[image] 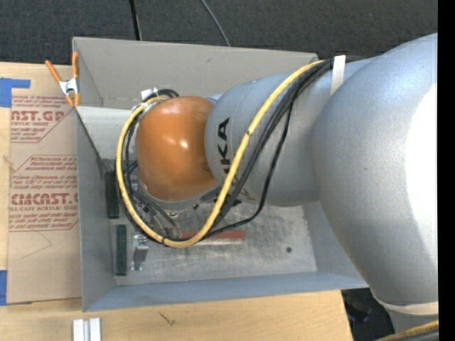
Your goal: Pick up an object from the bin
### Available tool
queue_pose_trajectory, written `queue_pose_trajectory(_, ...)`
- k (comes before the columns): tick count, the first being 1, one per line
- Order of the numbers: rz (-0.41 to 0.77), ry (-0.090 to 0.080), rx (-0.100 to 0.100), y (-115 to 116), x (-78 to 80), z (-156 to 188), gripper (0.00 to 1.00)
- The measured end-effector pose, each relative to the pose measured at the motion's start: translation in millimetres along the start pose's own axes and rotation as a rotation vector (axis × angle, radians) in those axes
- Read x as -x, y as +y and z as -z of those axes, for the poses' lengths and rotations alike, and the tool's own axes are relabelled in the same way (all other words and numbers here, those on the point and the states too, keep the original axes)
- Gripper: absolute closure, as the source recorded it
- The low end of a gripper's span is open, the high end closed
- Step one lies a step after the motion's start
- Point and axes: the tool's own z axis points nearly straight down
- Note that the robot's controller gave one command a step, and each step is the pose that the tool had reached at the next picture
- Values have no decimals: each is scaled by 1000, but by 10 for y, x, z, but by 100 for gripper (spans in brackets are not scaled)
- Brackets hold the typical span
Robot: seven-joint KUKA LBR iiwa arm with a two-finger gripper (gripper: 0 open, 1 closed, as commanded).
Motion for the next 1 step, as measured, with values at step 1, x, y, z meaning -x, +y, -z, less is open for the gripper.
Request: queue_pose_trajectory(1, 198, -7, 2, -449, 33, -558, 0)
